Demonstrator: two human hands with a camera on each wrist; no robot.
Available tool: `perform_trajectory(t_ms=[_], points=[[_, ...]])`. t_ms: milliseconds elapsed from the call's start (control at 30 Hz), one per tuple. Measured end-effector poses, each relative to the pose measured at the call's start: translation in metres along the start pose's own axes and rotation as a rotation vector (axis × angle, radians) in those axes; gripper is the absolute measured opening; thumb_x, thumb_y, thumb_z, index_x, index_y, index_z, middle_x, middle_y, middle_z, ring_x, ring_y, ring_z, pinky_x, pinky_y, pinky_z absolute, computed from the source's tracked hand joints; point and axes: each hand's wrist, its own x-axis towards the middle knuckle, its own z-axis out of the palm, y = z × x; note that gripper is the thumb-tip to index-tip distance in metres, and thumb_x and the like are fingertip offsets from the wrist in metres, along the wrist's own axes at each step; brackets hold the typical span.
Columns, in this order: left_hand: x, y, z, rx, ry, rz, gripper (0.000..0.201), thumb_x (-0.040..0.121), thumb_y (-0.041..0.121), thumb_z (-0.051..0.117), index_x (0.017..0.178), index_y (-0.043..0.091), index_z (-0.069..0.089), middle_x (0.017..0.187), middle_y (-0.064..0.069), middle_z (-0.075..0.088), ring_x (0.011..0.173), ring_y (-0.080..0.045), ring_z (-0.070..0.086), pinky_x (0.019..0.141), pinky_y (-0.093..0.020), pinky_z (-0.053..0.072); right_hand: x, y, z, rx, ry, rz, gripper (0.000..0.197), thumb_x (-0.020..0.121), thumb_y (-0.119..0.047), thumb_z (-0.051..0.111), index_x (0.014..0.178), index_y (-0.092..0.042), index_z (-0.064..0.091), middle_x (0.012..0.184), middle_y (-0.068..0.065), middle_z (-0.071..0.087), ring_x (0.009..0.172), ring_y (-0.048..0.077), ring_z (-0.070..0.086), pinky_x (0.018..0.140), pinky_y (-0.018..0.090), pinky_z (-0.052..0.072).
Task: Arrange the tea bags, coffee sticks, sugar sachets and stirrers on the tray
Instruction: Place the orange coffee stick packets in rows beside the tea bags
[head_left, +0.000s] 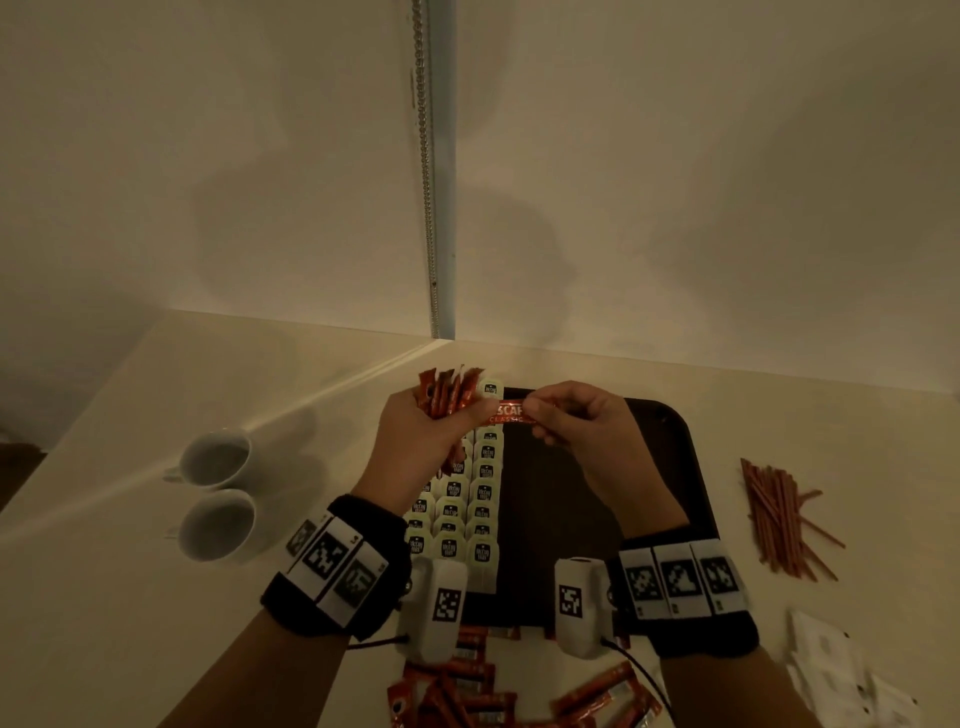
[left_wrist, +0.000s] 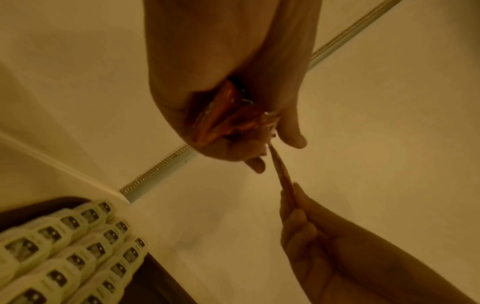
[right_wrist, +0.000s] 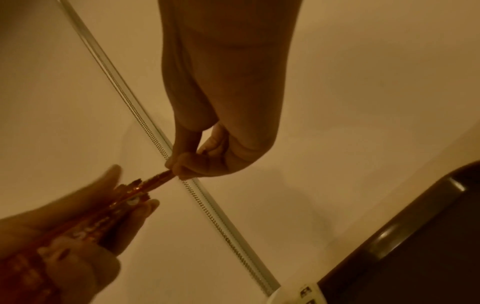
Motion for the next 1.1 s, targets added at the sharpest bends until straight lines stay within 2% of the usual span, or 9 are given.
perform_trajectory(t_ms=[67, 200, 333, 433, 533, 667, 767, 900, 1100], points=[[0.002, -0.003, 0.002, 0.005, 0.068, 0.01, 0.009, 0.074, 0.02, 0.079, 0.075, 0.017, 0.071, 0.065, -0.006, 0.066, 0.046, -0.01, 0.056, 0.052, -0.026, 0.049, 0.001, 0.001, 0.002, 0.067, 0.01, 0.016, 0.012, 0.081, -0.005, 0.064, 0.092, -0.003, 0.067, 0.078, 0.007, 0.066, 0.063, 0.005, 0.062, 0.061, 0.013, 0.051], [0.006, -0.008, -0.001, 0.02, 0.118, 0.032, 0.011, 0.074, 0.021, 0.08, 0.071, 0.026, 0.07, 0.078, -0.009, 0.073, 0.074, -0.025, 0.07, 0.072, -0.036, 0.057, 0.004, 0.006, -0.002, 0.179, -0.02, 0.133, 0.017, 0.088, 0.002, 0.053, 0.099, -0.002, 0.065, 0.092, 0.008, 0.067, 0.072, 0.007, 0.068, 0.065, 0.014, 0.054], [0.007, -0.011, -0.002, -0.003, 0.111, -0.003, 0.006, 0.081, 0.021, 0.073, 0.078, 0.02, 0.068, 0.058, 0.0, 0.067, 0.05, -0.015, 0.06, 0.052, -0.028, 0.052, 0.011, 0.012, -0.006, 0.143, -0.028, 0.138, 0.018, 0.088, 0.002, 0.053, 0.1, -0.003, 0.066, 0.087, 0.005, 0.069, 0.07, 0.006, 0.066, 0.066, 0.015, 0.054], [0.007, -0.017, -0.008, -0.185, 0.143, -0.141, 0.005, 0.087, 0.017, 0.066, 0.085, 0.012, 0.064, 0.055, 0.001, 0.06, 0.048, -0.01, 0.055, 0.052, -0.026, 0.052, 0.03, 0.026, -0.025, 0.13, 0.123, 0.114, 0.017, 0.086, 0.002, 0.057, 0.098, -0.003, 0.066, 0.088, 0.006, 0.068, 0.076, 0.009, 0.063, 0.073, 0.02, 0.056], [0.005, -0.028, -0.018, -0.347, 0.159, -0.334, 0.011, 0.085, 0.02, 0.066, 0.079, 0.014, 0.06, 0.057, 0.002, 0.05, 0.043, -0.008, 0.046, 0.042, -0.018, 0.045, 0.062, 0.058, -0.054, 0.046, 0.294, 0.186, 0.017, 0.087, 0.005, 0.056, 0.09, -0.009, 0.066, 0.092, 0.006, 0.066, 0.091, 0.017, 0.063, 0.083, 0.026, 0.054], [0.006, -0.042, -0.024, -0.447, 0.137, -0.499, 0.01, 0.088, 0.021, 0.063, 0.09, 0.012, 0.059, 0.065, -0.001, 0.054, 0.051, -0.012, 0.05, 0.048, -0.024, 0.05, 0.099, 0.108, -0.075, -0.215, 0.372, 0.322, 0.015, 0.087, 0.002, 0.059, 0.09, -0.01, 0.067, 0.096, 0.012, 0.068, 0.079, 0.017, 0.062, 0.072, 0.022, 0.054], [0.006, -0.046, -0.023, -0.467, 0.116, -0.535, 0.011, 0.092, 0.019, 0.055, 0.096, 0.009, 0.058, 0.068, -0.005, 0.057, 0.053, -0.017, 0.051, 0.048, -0.026, 0.051, 0.12, 0.13, -0.074, -0.3, 0.403, 0.391, 0.013, 0.085, -0.003, 0.063, 0.091, -0.013, 0.066, 0.097, 0.013, 0.069, 0.085, 0.021, 0.065, 0.084, 0.036, 0.055], [0.008, -0.049, -0.026, -0.445, 0.105, -0.555, 0.016, 0.096, 0.019, 0.046, 0.101, 0.01, 0.058, 0.073, -0.007, 0.058, 0.058, -0.02, 0.053, 0.045, -0.025, 0.051, 0.14, 0.138, -0.066, -0.368, 0.432, 0.432, 0.019, 0.083, -0.008, 0.067, 0.101, -0.009, 0.065, 0.083, 0.002, 0.062, 0.082, 0.016, 0.062, 0.082, 0.031, 0.054], [0.01, -0.048, -0.028, -0.414, 0.098, -0.559, 0.017, 0.097, 0.016, 0.043, 0.104, 0.009, 0.057, 0.079, -0.009, 0.06, 0.06, -0.021, 0.057, 0.047, -0.027, 0.053, 0.154, 0.145, -0.062, -0.562, 0.465, 0.44, 0.025, 0.077, -0.019, 0.075, 0.099, -0.011, 0.065, 0.099, 0.007, 0.066, 0.092, 0.018, 0.063, 0.083, 0.032, 0.054]])
